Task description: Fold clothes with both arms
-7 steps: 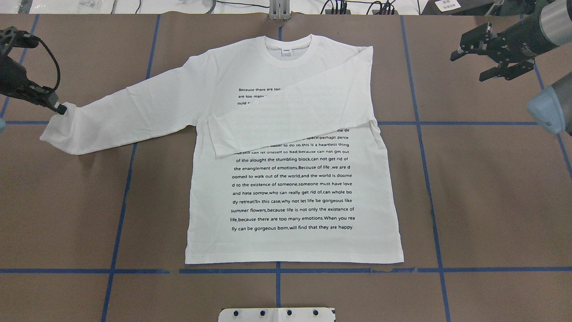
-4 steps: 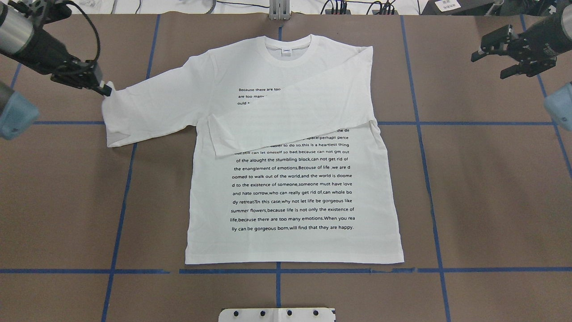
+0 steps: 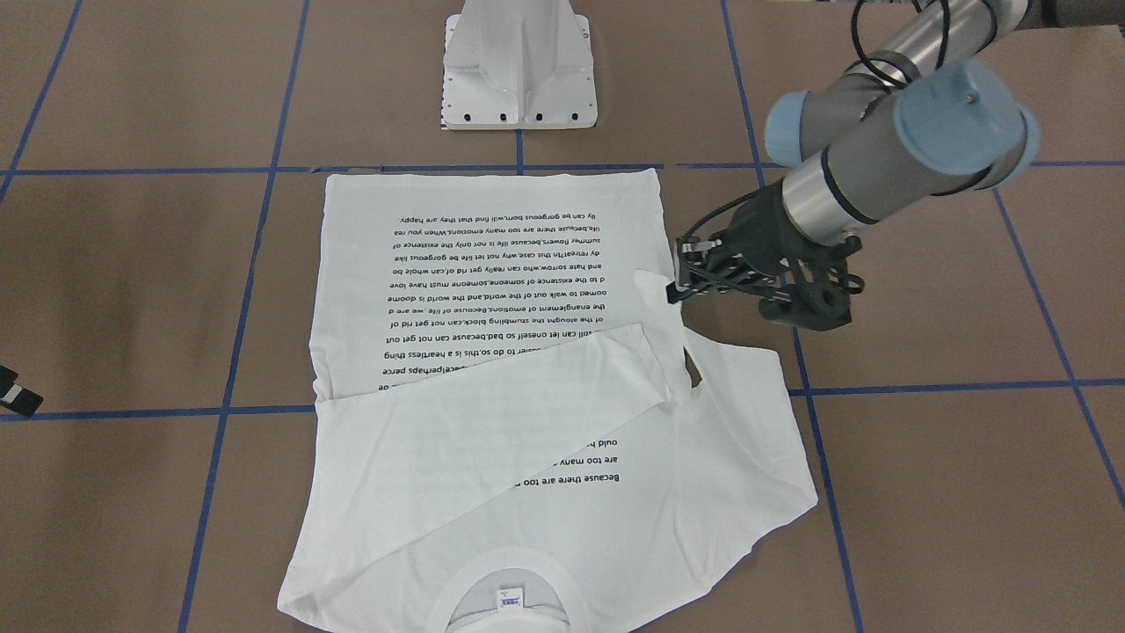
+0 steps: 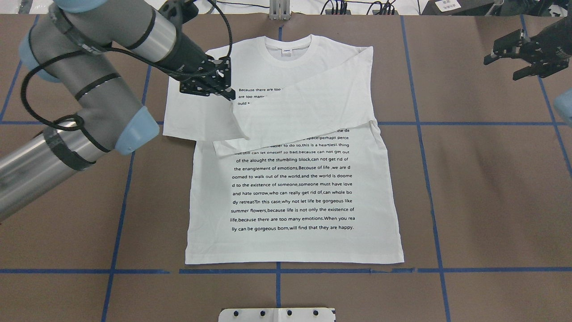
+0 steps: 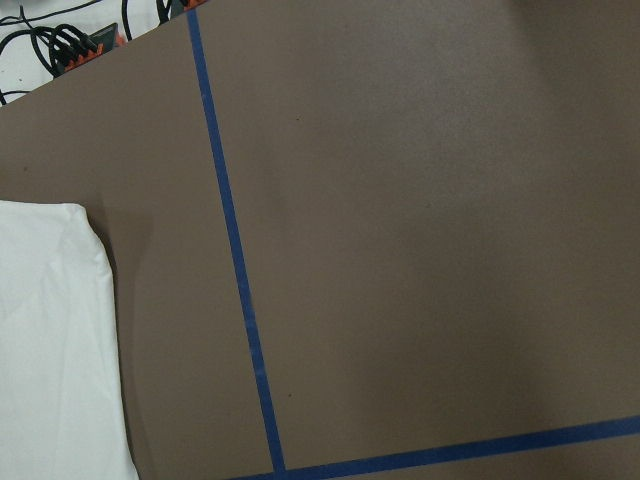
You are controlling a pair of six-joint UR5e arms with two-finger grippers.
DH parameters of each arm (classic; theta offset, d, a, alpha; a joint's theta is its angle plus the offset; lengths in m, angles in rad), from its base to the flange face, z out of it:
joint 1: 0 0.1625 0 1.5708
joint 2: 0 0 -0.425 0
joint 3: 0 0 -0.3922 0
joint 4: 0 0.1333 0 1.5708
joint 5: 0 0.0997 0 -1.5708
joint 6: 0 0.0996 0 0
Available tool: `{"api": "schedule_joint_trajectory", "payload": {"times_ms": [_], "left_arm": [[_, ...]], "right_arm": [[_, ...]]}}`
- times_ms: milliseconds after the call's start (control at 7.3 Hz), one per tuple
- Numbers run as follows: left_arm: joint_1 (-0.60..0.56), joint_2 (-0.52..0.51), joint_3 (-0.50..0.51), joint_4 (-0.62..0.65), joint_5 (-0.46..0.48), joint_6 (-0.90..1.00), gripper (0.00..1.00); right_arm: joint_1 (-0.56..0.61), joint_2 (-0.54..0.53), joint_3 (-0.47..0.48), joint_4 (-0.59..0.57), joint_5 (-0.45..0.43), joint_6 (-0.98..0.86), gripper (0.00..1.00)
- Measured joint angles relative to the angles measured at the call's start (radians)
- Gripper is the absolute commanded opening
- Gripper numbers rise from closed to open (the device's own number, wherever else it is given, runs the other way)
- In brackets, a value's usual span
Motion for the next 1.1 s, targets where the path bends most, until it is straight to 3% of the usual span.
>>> {"api": "schedule_joint_trajectory", "payload": {"times_ms": [274, 548, 822, 1096], "left_arm": [[0.137, -0.197, 0.215, -0.102, 0.2, -0.131, 0.0], [0.251, -0.316, 0.391, -0.209, 0.365, -0.18, 0.0], [0.317, -0.378, 0.486, -0.248, 0.457, -0.187, 0.0], [0.337, -0.387, 0.535, -0.296, 0.484, -0.186, 0.0]], "right_arm": [[0.002, -0.008, 0.0, 0.004, 0.0, -0.007, 1.0], [0.003, -0.018, 0.003, 0.007, 0.0, -0.014, 1.0], [0.004, -0.027, 0.009, 0.009, 0.001, -0.016, 1.0], [0.005, -0.031, 0.011, 0.009, 0.0, -0.016, 1.0]]}}
